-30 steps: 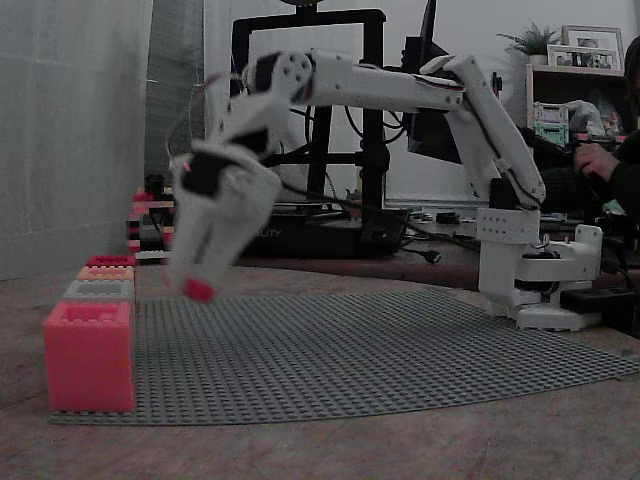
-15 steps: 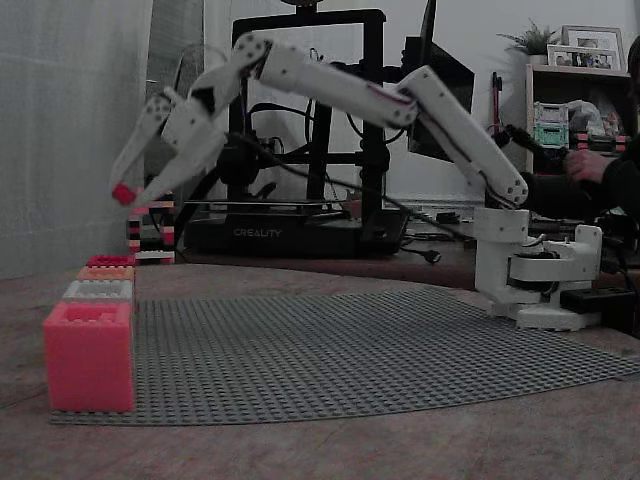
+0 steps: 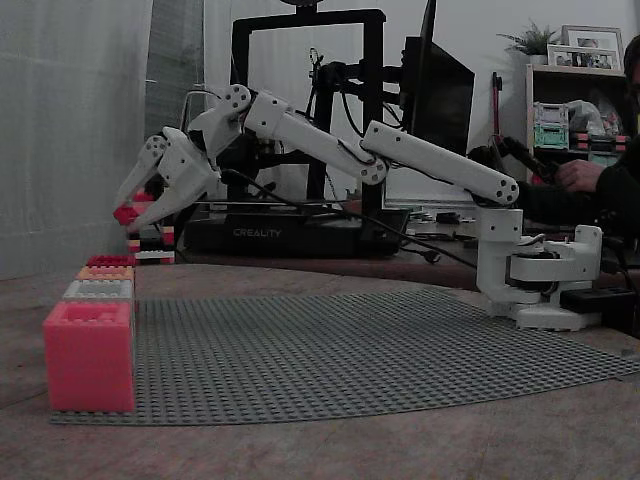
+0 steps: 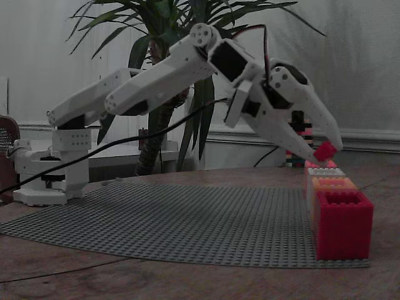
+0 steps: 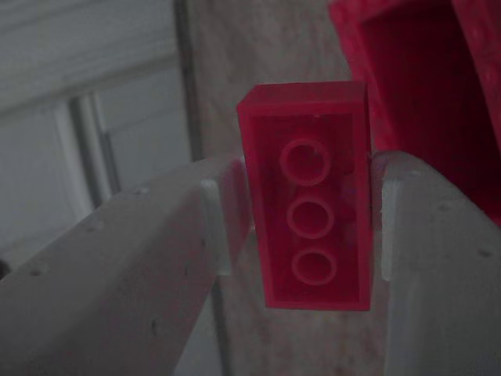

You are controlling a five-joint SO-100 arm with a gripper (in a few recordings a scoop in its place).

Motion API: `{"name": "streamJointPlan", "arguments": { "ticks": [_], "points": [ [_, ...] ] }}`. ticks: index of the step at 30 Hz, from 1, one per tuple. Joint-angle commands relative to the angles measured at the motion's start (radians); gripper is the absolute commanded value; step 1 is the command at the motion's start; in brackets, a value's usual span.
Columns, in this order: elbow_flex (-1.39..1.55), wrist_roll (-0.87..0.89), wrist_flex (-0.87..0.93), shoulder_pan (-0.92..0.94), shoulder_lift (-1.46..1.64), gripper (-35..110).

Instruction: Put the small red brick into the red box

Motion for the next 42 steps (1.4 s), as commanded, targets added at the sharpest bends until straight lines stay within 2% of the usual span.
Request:
{"name": "streamJointPlan", "arguments": {
  "ticks": [1,23,28,30,31,36,42],
  "points": [
    [-0.103,-0.023,-0.018,0.018,0.037,0],
    [-0.092,-0.118,-0.077,-0.021,-0.015,18],
    [-0.071,-0.117,-0.078,-0.021,0.008,13],
    [-0.035,-0.106,-0.078,-0.021,0.049,4],
    [-0.005,-0.101,-0.078,-0.021,0.083,0],
    [0.267,-0.092,-0.08,-0.035,0.351,0],
    [0.936,-0.075,-0.184,-0.091,0.885,0]
  ]
}}
